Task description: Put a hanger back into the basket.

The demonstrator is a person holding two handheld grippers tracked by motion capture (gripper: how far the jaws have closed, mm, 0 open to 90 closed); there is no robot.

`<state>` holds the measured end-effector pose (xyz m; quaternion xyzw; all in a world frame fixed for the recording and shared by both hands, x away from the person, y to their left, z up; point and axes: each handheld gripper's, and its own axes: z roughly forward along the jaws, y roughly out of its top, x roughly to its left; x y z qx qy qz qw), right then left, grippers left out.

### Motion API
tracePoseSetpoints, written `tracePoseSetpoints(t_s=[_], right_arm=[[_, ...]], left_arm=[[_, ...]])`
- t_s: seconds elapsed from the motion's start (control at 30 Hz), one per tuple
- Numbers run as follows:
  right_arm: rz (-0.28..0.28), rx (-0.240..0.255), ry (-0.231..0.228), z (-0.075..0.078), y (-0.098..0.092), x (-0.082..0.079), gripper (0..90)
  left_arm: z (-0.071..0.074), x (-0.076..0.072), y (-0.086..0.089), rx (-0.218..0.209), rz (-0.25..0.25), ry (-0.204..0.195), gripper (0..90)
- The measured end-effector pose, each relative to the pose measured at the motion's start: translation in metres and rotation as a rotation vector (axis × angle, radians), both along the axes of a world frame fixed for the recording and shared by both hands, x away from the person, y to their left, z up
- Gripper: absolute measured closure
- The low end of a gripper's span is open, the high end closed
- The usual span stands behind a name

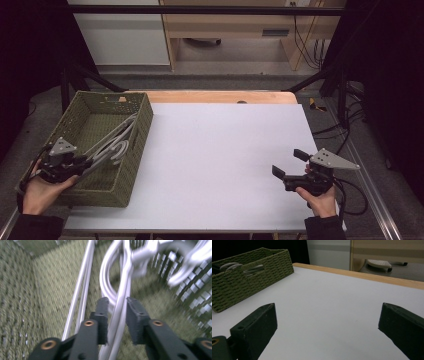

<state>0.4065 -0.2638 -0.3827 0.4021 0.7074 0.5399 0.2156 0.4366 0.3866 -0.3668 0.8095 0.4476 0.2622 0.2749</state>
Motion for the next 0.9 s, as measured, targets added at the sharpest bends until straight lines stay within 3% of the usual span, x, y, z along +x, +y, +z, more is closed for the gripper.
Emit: tracePoseSetpoints(t_s=[0.1,0.27,0.33,0.5,0.7,0.9], right_arm=[[-0.004,0.007,-0.002,0.0,0.0,0.0,2.2],[-0.007,0.009,-0.009,0.001,-0.001,-0.001,2.0],[-0.005,0.011,-0.015,0.002,-0.002,-0.001,2.0],[-0.008,0.012,-0.021,0.002,-0.003,-0.002,1.9],[-0.009,0.02,-0.021,0.003,-0.004,-0.003,1.7],[-0.011,0.024,-0.034,0.003,-0.006,-0.004,1.7]], left_arm=[[0.01,-0.008,-0.01,-0.098,-0.012,-0.116,55.9],[0.024,-0.02,-0.03,-0.259,-0.082,-0.24,43.4],[0.028,-0.025,-0.04,-0.302,-0.121,-0.276,40.1],[0.029,-0.031,-0.068,-0.363,-0.191,-0.301,30.4],[0.018,-0.033,-0.098,-0.359,-0.232,-0.298,17.3],[0.008,-0.031,-0.108,-0.369,-0.246,-0.264,12.7]])
